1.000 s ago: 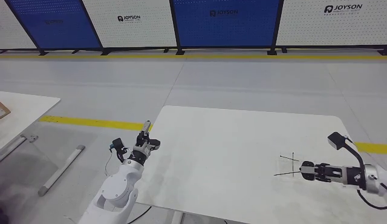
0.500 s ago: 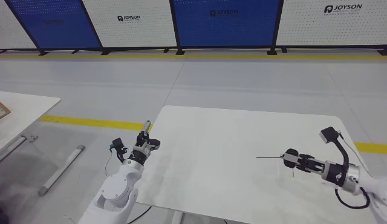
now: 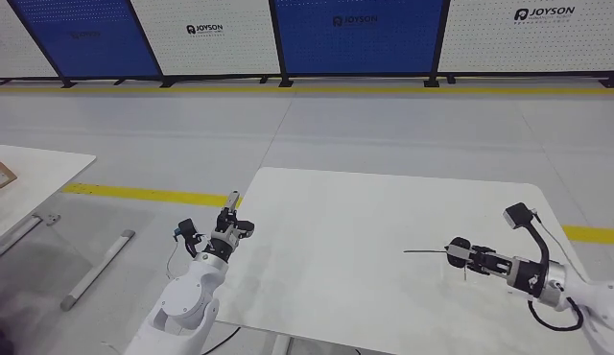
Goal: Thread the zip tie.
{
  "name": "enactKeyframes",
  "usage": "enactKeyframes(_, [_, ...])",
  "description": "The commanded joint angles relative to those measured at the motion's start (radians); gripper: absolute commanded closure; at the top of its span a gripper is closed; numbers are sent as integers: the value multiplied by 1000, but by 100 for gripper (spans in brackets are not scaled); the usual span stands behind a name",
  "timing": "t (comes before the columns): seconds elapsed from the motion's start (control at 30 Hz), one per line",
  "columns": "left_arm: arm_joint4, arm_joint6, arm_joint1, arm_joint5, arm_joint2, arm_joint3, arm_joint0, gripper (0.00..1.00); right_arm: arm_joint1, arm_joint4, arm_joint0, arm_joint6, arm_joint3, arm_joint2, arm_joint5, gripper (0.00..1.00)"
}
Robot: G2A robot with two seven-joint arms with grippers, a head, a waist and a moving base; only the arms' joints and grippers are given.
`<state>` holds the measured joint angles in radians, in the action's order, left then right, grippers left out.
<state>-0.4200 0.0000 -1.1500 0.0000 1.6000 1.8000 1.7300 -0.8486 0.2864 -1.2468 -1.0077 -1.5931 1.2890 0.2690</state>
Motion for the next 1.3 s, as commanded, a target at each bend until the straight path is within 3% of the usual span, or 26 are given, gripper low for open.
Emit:
enactKeyframes(0.0, [0, 0, 0, 0, 0, 0, 0, 0, 0, 0, 0, 0, 0, 0, 0, 100])
enactKeyframes(0.17, [0, 0, 0, 0, 0, 0, 0, 0, -2, -5, -3, 31, -10, -2, 2, 100])
enactKeyframes(0.23, [0, 0, 0, 0, 0, 0, 0, 0, -7, -15, -5, 74, -29, -9, 31, 100])
enactKeyframes(0.3, [0, 0, 0, 0, 0, 0, 0, 0, -14, -26, 0, 101, -46, -33, 71, 100])
enactKeyframes(0.47, [0, 0, 0, 0, 0, 0, 0, 0, -41, -88, 57, 154, -85, -111, 71, 100])
enactKeyframes(0.7, [0, 0, 0, 0, 0, 0, 0, 0, -77, -157, 122, 158, -16, -203, 71, 100])
enactKeyframes(1.27, [0, 0, 0, 0, 0, 0, 0, 0, -77, -157, 122, 158, -16, -203, 71, 100])
